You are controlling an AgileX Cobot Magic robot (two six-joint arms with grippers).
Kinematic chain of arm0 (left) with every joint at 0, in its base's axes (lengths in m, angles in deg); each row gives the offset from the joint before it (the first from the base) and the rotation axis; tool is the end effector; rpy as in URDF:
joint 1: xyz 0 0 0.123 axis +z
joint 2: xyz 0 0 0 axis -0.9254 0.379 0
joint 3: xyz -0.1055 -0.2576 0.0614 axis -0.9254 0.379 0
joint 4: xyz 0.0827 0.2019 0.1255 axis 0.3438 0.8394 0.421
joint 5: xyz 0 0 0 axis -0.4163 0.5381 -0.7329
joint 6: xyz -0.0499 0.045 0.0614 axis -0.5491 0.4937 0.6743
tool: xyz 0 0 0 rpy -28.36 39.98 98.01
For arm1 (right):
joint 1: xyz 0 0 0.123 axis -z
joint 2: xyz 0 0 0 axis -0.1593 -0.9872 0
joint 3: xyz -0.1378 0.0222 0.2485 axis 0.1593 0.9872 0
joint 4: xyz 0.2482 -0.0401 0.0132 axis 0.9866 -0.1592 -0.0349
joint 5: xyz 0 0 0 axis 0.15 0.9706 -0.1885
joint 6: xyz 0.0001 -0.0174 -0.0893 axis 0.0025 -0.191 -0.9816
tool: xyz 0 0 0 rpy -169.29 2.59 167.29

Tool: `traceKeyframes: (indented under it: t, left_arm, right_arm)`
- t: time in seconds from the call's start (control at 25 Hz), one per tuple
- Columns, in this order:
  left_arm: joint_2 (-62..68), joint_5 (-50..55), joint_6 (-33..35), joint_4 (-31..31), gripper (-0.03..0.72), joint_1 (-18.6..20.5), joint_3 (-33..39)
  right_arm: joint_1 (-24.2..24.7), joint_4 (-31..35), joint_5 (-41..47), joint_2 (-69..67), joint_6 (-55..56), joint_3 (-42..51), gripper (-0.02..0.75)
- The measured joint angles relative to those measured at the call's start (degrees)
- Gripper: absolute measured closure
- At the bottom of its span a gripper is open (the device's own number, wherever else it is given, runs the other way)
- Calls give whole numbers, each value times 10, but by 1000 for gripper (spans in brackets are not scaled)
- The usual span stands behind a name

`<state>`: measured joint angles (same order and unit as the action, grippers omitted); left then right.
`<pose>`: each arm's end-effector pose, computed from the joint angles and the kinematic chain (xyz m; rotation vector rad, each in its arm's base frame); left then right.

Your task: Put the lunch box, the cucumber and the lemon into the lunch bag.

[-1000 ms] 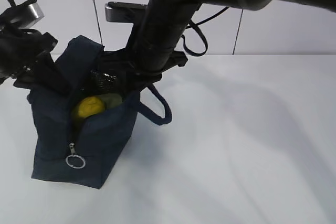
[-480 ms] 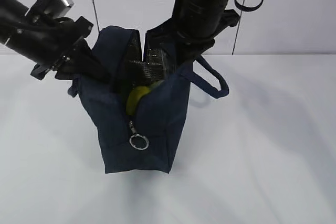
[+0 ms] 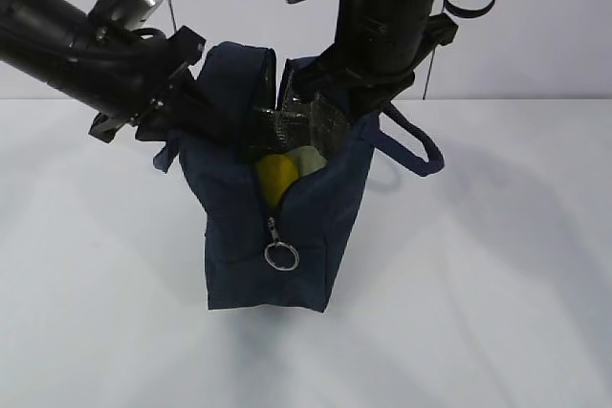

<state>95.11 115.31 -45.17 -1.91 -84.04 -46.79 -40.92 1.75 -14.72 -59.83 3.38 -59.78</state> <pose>0.3228 -0.1595 0.2562 0.2317 2.6699 -1.1964 0.3660 0.2103 0.2954 -0.6261 2.7464 -0.0723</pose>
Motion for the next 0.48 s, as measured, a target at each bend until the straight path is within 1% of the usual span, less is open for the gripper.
traceKeyframes:
  t: [0.12, 0.32, 0.48]
  left_arm:
    - [12, -6, 2, -12, 681, 0, 0]
    - [53, -9, 41, -71, 681, -17, 0]
    - [59, -21, 53, -83, 681, -27, 0]
  right_arm:
    - [4, -2, 0, 0, 0, 14, 741]
    - [27, 9, -1, -5, -4, 23, 741]
    - [34, 16, -1, -5, -8, 23, 741]
